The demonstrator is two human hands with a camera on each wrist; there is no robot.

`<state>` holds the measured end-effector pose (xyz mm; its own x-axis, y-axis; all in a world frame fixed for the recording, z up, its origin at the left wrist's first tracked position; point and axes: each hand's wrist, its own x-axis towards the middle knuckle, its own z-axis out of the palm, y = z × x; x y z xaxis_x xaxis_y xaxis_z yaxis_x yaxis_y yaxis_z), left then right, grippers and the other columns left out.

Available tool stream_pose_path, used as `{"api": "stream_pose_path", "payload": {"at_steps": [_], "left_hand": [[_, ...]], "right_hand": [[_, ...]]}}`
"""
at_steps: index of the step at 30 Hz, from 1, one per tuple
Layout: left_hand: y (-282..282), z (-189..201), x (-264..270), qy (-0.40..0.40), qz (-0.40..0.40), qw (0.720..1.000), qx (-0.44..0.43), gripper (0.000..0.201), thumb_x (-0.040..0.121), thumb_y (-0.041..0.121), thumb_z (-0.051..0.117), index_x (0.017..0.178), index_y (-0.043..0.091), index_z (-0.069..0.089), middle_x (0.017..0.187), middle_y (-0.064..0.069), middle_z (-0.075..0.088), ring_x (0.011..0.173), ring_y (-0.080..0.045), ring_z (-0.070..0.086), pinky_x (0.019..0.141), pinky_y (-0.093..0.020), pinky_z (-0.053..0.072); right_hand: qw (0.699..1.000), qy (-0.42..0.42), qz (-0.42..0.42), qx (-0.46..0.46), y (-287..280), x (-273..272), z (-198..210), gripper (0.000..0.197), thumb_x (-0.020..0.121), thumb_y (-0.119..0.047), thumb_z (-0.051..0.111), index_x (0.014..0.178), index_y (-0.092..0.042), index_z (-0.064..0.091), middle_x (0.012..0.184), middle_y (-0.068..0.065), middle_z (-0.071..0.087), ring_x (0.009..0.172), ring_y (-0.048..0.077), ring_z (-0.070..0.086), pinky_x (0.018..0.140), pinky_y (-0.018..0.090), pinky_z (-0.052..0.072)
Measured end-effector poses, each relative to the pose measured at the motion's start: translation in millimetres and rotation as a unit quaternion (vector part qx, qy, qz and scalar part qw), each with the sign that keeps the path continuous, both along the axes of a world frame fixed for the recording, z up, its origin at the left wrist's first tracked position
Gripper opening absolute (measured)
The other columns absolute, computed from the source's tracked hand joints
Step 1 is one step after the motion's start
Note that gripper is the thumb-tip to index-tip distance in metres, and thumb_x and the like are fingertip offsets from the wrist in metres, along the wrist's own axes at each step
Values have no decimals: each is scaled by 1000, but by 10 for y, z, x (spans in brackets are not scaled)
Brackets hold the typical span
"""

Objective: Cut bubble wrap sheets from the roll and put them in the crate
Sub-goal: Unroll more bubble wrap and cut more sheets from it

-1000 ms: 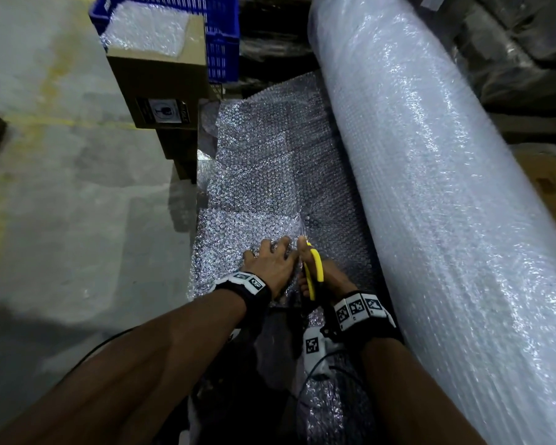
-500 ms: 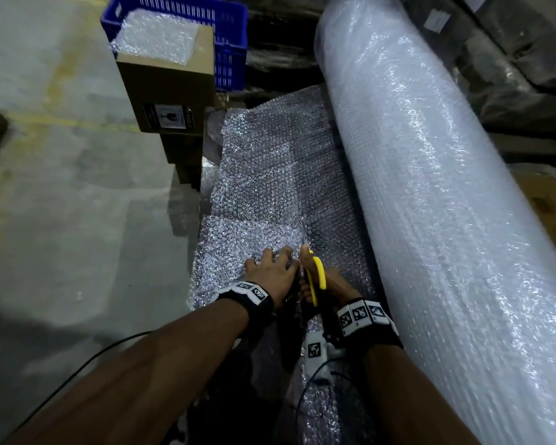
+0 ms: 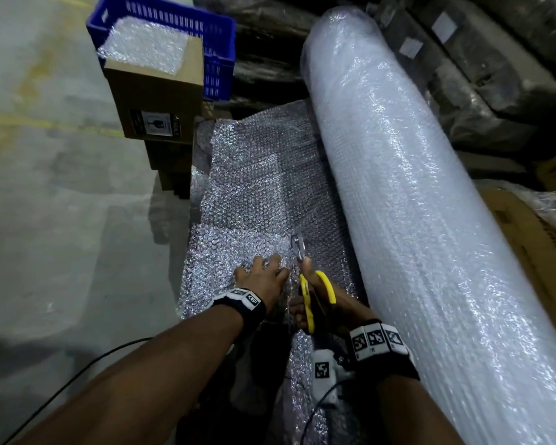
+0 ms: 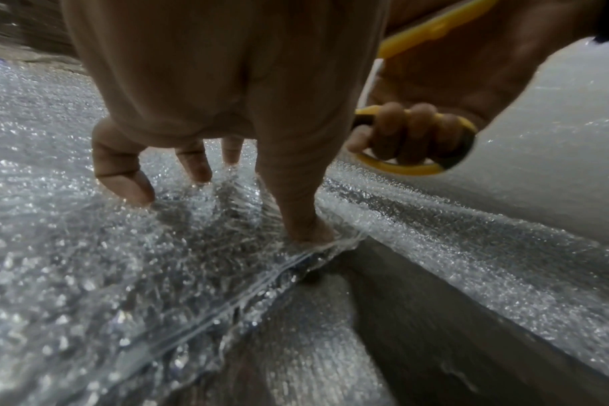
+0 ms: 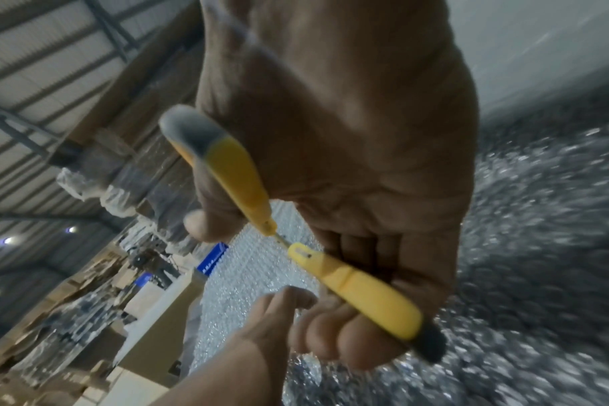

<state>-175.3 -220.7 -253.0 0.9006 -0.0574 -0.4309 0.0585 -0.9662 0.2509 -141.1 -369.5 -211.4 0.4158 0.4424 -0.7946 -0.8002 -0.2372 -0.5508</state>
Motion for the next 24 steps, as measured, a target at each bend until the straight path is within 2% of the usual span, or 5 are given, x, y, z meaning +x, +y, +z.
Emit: {"api": "stream_pose_path", "payload": {"at_steps": [7,13,17,20,24], "left_hand": [[55,-78,10,-29,-35,999,19,51,95,13,55,141,21,34,161,-11,9,134,-42,25,94,-63,38],[199,-174,-95,-67,-104,992,-5,61,93,27,60,145,14,32,160,-14,12,136,-41,26,100,-61,34],[290,-130,-152,-91,-170,981,-8,56,100,34,48,149,11,33,163,-14,14,139,-37,28,104,-55,34],[374,-41,-147,-111,-224,968,-15,55,95,45,53,139,13,41,155,-10,26,133,-35,35,96,-50,41],[691,96,-87,-152,-297,942,-33,58,92,53,55,135,15,44,145,-6,38,131,-32,36,97,-48,40]], "right_hand": [[979,-180,-47,-82,-212,-431,10,55,57,-67,88,70,-24,55,59,-3,41,48,11,40,49,25,30],[955,-234,-95,-157,-240,-934,185,21,78,-18,83,79,-16,63,62,-2,55,56,9,50,54,26,39],[922,-284,-81,-250,-138,-1244,333,33,73,-24,69,87,6,69,73,20,69,64,17,59,57,28,43],[895,-311,-94,-305,-41,-1438,398,10,80,-14,66,77,-5,70,66,9,70,60,19,63,58,35,49],[865,-336,-82,-364,263,-1586,387,17,81,-23,68,68,-13,72,64,3,73,60,14,70,63,33,54]]}}
